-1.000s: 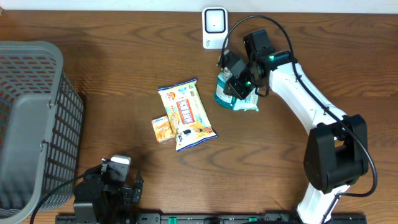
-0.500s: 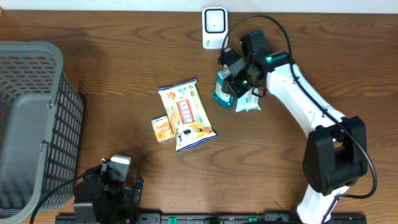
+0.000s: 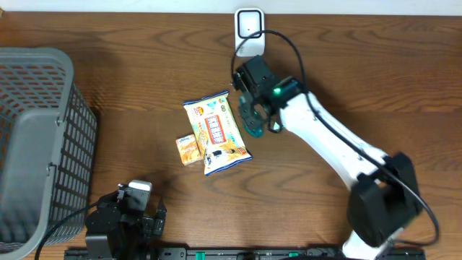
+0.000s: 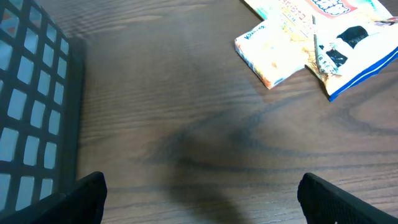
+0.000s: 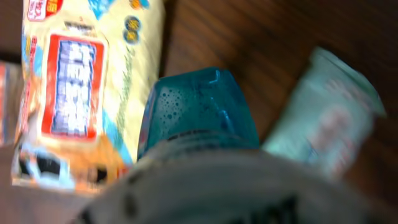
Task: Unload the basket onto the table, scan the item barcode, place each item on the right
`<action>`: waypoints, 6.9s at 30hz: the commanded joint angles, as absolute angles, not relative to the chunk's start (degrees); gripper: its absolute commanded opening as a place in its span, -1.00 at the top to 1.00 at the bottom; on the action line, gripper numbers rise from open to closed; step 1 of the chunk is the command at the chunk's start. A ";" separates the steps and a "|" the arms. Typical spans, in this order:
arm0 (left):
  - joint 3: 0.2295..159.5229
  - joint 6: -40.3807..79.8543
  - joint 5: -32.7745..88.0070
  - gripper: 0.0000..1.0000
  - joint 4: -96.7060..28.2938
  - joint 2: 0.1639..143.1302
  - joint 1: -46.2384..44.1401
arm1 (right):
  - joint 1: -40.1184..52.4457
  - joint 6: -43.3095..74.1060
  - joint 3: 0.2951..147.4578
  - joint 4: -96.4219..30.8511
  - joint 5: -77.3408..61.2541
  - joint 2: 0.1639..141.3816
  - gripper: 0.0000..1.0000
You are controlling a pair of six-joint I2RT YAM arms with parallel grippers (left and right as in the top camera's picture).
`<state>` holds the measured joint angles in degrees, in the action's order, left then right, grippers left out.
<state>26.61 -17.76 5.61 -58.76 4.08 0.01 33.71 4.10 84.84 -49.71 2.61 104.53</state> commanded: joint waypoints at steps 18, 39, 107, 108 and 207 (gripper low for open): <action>26.48 -17.02 5.32 -0.96 -58.87 4.03 0.32 | 33.41 14.31 40.16 -9.41 6.57 68.18 0.49; 26.48 -17.02 5.32 -0.96 -58.87 4.03 0.32 | 33.36 14.11 48.62 -16.03 5.74 82.08 0.18; 26.48 -17.02 5.32 -0.96 -58.87 4.03 0.32 | 34.46 23.16 73.65 -43.40 7.86 100.09 -0.33; 26.48 -17.02 5.32 -0.95 -58.87 4.03 0.32 | 34.46 23.18 73.65 -43.48 8.43 100.09 -0.19; 26.48 -17.02 5.32 -0.96 -58.89 4.03 0.32 | 21.47 7.07 77.34 -28.05 9.39 90.80 0.71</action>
